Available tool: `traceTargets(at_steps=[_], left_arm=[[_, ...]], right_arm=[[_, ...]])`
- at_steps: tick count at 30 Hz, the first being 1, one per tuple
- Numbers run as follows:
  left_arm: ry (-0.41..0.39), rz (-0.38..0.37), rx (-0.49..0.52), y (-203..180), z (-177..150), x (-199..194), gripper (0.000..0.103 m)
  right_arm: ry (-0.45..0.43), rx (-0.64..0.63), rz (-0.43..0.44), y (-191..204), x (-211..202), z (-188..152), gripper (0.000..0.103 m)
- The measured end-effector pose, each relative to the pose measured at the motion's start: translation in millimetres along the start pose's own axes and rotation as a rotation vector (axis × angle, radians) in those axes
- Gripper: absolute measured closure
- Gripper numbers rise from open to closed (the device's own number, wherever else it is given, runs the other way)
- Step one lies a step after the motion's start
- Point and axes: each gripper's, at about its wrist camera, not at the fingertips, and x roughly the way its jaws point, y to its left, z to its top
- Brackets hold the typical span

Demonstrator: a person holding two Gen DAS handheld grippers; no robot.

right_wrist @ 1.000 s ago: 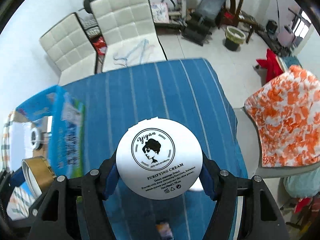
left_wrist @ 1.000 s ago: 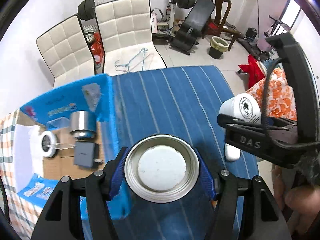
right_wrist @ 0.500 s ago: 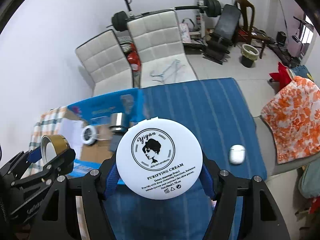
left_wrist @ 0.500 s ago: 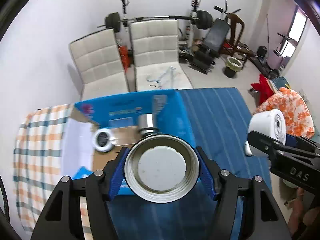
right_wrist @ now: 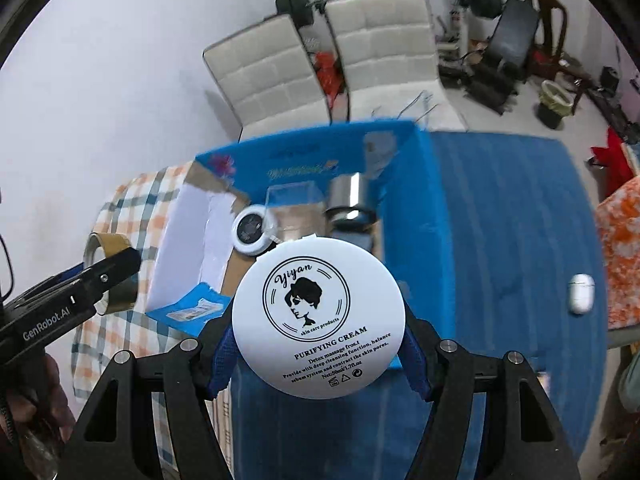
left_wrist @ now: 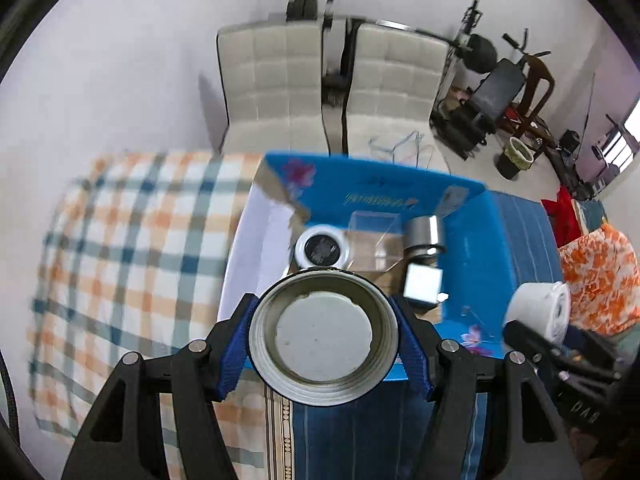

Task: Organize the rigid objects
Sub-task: 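Carry the tin lid and cream jar over the blue carton with both tools, then lower the lid and cream jar into the carton and open both tools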

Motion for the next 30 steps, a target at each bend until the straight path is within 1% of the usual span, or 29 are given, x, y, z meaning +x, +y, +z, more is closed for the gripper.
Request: traceTargets(at_steps=[4, 7, 10, 16, 21, 24, 26, 30], left_arm=[[0.078, -0.015, -0.02, 18, 0, 41, 0.04], [0.131, -0.033, -0.022, 24, -2, 67, 0.04], [0.164, -0.039, -0.019, 27, -2, 86, 0.04], [0.223, -0.076, -0.028, 29, -1, 112, 0.04], [0.279, -0.122, -0.073, 39, 1, 132, 0.04], [0.282, -0.114, -0.062, 38, 5, 135, 0.04], [0.287, -0.123, -0.055, 37, 9, 136, 0.04], [0.307, -0.099, -0.026, 32, 11, 140, 0.04]], right_arm=[[0.056, 0.003, 0.029, 10, 54, 1, 0.033], [0.088, 0.012, 0.037, 14, 81, 1, 0.033], [0.119, 0.024, 0.036, 12, 97, 1, 0.033], [0.193, 0.085, 0.069, 9, 133, 4, 0.033], [0.262, 0.118, 0.096, 4, 156, 7, 0.033], [0.308, 0.15, 0.113, 0, 169, 9, 0.033], [0.328, 0.165, 0.111, -3, 177, 9, 0.032], [0.363, 0.188, 0.111, -9, 187, 10, 0.032]])
